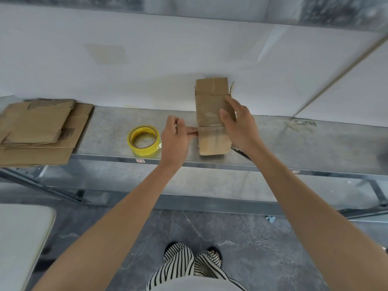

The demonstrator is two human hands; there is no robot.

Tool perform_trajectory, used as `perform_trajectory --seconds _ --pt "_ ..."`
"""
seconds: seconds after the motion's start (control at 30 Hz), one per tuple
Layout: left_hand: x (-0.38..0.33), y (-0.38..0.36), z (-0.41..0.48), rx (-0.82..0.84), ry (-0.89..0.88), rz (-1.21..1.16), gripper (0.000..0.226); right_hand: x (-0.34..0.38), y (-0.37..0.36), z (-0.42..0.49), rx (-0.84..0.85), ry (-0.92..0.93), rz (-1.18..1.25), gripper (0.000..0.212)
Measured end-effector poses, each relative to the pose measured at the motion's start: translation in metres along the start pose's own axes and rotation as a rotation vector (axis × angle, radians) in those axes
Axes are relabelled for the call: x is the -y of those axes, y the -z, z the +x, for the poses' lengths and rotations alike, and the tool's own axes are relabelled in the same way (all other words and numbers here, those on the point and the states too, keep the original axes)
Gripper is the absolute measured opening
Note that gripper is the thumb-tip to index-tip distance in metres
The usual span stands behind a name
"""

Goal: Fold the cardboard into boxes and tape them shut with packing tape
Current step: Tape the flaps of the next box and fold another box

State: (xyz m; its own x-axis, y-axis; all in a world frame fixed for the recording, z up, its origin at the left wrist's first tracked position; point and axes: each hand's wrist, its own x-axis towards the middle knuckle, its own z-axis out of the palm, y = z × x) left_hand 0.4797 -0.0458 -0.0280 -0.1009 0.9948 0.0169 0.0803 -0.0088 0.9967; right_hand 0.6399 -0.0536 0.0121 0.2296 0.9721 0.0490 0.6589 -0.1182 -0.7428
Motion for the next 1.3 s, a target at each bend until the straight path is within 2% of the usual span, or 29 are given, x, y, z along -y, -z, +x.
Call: perform_trajectory --seconds 0.17,0.43,0.5,0.57,0.67,0.8,0.87,0.97,1.03,1.17,1.23,1.3 --pt "0.004 0.007 -0.001 -0.003 -0.019 0.054 0.023 -0.002 -0.01 -0.003 0.036 -0.044 0.06 0.047" --pt "0.023 -0.011 -0.006 0.006 -0.09 0.265 0.03 -0.004 -0.017 -0.006 0.062 -0.044 0.004 0.048" --pt "0.021 -0.014 -0.003 -0.005 -0.101 0.271 0.023 -0.006 -0.016 -0.006 0.056 -0.059 0.02 0.049" --pt "0.023 -0.012 0.003 0.03 -0.051 0.275 0.004 -0.005 -0.014 -0.005 0.062 -0.067 0.042 0.05" --pt "0.034 -0.009 0.007 0.098 0.06 0.355 0.031 -0.004 -0.014 -0.007 0.102 -0.043 0.054 0.053" --pt "0.022 -0.012 0.02 -0.054 0.17 -0.015 0.031 -0.005 -0.011 -0.004 0.121 -0.073 0.077 0.059" --pt "-0.001 -0.019 0.023 0.023 0.135 0.0 0.039 -0.004 -0.015 -0.002 0.111 -0.085 0.094 0.066" --pt "-0.02 -0.035 0.019 0.191 0.029 0.136 0.05 -0.001 -0.027 -0.005 0.078 -0.115 0.252 0.069" --pt "-0.017 -0.039 0.017 0.182 0.022 0.153 0.048 0.0 -0.031 -0.007 0.032 -0.121 0.306 0.063" --pt "-0.009 -0.03 0.019 0.176 0.032 0.17 0.047 -0.005 -0.023 -0.007 0.026 -0.086 0.257 0.045" --pt "-0.008 -0.028 0.018 0.175 0.007 0.184 0.046 -0.009 -0.02 -0.008 0.049 -0.048 0.224 0.043" --pt "-0.006 -0.027 0.018 0.128 -0.083 0.304 0.044 -0.012 -0.019 -0.01 0.069 0.017 0.125 0.046"
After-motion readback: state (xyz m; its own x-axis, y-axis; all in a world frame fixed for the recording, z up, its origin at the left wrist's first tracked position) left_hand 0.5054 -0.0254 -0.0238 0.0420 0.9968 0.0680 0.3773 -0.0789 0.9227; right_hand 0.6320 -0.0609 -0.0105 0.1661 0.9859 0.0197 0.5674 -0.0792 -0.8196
